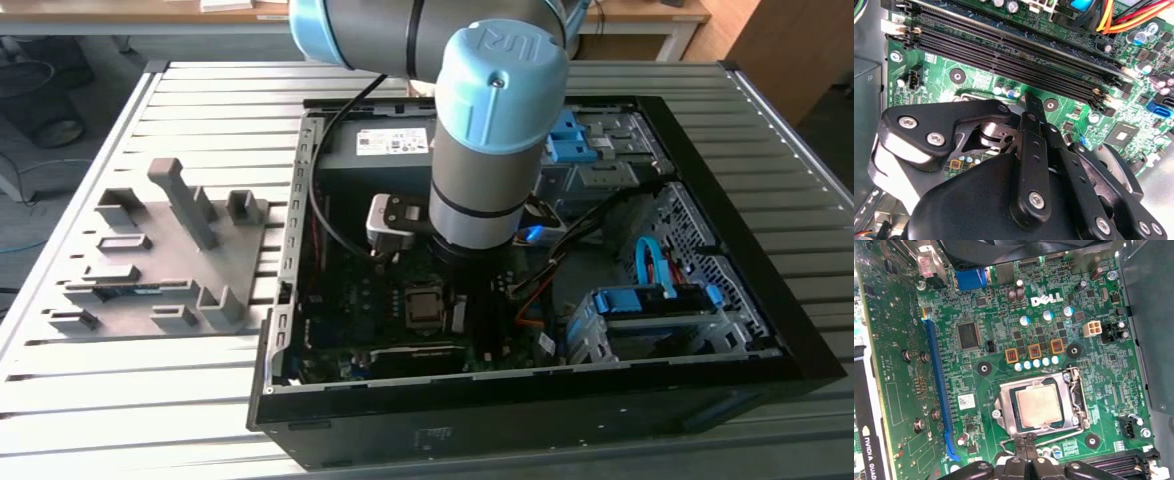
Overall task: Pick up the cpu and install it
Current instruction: 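Install the first cpu locking lever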
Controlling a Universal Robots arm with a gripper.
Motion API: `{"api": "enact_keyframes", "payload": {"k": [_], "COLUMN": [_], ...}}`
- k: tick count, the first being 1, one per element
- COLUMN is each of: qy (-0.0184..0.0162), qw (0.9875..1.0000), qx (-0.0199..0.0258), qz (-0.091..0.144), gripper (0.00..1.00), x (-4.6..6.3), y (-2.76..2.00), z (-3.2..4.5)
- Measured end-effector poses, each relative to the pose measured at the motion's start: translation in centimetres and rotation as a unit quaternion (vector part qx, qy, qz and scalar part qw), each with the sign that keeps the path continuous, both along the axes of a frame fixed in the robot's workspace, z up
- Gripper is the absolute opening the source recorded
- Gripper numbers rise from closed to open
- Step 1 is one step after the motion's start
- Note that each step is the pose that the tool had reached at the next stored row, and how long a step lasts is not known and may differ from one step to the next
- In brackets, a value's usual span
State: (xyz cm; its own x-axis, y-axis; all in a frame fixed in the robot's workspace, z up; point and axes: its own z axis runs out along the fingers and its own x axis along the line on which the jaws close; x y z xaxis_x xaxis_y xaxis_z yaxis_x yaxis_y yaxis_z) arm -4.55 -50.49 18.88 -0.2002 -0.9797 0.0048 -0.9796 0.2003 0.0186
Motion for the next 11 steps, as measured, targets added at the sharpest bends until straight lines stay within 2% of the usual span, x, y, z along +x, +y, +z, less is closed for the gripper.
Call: {"api": "enact_keyframes", "payload": {"k": [11], "qy": [0.0000], "qw": [1.0000], "qx": [0.0000], "qz": [0.000], "gripper": [0.10], "x": [0.00], "y": [-0.13], "z": [0.39]}}
